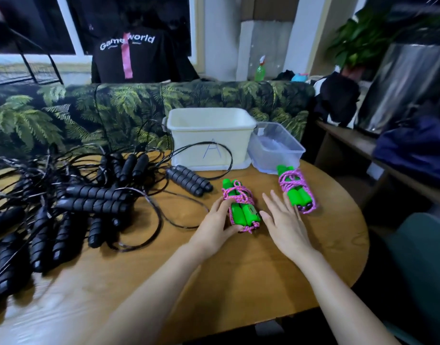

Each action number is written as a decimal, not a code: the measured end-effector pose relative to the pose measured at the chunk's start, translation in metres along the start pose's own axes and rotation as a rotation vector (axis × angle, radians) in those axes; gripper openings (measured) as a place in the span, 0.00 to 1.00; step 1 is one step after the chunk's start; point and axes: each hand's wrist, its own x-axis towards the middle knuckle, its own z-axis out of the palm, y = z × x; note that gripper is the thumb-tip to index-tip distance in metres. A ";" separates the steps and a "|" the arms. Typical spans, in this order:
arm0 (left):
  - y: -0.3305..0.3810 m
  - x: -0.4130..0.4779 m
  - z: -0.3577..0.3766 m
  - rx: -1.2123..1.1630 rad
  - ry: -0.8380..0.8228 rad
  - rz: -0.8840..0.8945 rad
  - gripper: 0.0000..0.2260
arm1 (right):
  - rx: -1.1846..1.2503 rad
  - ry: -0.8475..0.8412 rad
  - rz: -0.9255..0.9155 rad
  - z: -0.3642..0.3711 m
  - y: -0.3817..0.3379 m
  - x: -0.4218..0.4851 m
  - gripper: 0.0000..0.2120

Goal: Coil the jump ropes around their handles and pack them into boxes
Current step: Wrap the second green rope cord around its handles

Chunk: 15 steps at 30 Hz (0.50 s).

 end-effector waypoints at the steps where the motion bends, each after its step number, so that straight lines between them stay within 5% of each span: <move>1: 0.003 0.011 0.005 -0.014 -0.007 -0.006 0.35 | -0.009 0.018 0.036 -0.002 0.008 0.006 0.25; 15: 0.044 0.106 0.056 0.307 -0.108 -0.006 0.35 | -0.106 -0.068 0.262 -0.022 0.075 0.054 0.27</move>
